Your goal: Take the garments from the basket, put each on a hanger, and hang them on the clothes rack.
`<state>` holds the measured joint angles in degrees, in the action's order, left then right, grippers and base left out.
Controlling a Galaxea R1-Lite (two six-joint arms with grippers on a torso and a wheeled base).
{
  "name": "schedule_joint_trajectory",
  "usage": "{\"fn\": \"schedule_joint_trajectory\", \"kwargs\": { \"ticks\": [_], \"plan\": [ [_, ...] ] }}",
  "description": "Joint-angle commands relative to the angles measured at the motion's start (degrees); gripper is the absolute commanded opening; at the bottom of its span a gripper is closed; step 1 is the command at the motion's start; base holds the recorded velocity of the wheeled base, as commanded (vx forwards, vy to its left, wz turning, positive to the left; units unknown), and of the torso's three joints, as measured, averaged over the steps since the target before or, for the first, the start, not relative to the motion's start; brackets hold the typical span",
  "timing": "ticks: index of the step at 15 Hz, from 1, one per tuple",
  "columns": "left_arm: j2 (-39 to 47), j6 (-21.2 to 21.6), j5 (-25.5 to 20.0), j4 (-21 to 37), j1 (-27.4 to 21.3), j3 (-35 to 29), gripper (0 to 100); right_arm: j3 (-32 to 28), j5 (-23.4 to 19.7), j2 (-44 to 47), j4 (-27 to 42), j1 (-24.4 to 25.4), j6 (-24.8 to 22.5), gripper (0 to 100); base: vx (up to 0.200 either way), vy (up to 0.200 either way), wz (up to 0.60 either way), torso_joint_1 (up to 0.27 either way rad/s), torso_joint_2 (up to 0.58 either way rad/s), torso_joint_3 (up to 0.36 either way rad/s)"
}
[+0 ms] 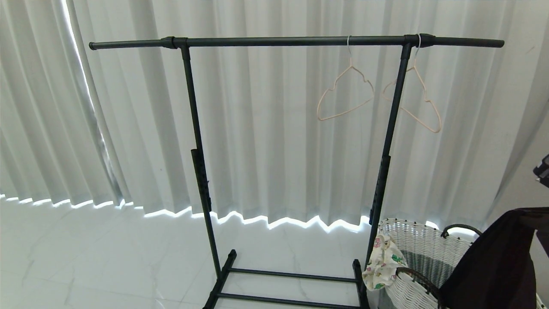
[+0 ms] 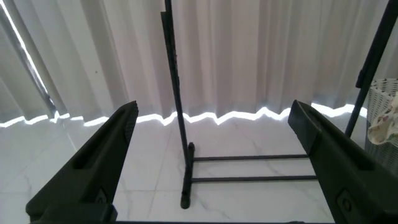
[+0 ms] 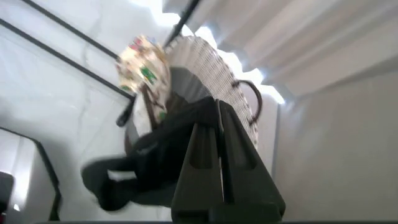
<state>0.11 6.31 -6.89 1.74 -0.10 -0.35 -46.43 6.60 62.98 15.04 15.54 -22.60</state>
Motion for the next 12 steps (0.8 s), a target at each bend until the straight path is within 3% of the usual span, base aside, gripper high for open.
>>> {"fn": "schedule_joint_trajectory", "kwargs": {
  "ticks": [1, 3, 4, 9, 11, 12],
  "plan": [
    [-0.02, 0.10, 0.03, 0.01, 0.01, 0.00, 100, -3.14, -0.09, 4.08, -0.10, 4.94, 2.83, 0, 0.000, 0.000, 0.00, 0.000, 0.00, 0.000],
    [-0.02, -1.04, 0.03, 0.01, 0.01, 0.00, 100, -6.56, 0.00, 7.16, -0.10, 9.24, 8.36, 0, 0.000, 0.000, 0.00, 0.000, 0.00, 0.000],
    [-0.02, -5.08, 0.38, 0.01, 0.01, 0.00, 100, -9.03, 0.00, 9.62, -0.10, 12.32, 12.23, 0, 0.000, 0.000, 0.00, 0.000, 0.00, 0.000],
    [0.07, -5.88, 0.65, -1.57, -0.08, -1.05, 100, -16.50, -2.20, 15.69, -0.19, 20.67, 20.58, 0, 0.000, 0.000, 0.00, 0.000, 0.00, 0.000],
    [12.11, -11.94, 0.38, -4.47, -3.33, -13.36, 100, -18.69, -2.82, 17.36, -0.19, 23.39, 21.63, 0, 0.000, 0.000, 0.00, 0.000, 0.00, 0.000],
    [18.79, -11.94, 0.30, -5.17, -5.00, -19.25, 100, -19.13, -2.82, 18.23, -0.45, 24.54, 21.72, 0, 0.000, 0.000, 0.00, 0.000, 0.00, 0.000]
  ]
}}
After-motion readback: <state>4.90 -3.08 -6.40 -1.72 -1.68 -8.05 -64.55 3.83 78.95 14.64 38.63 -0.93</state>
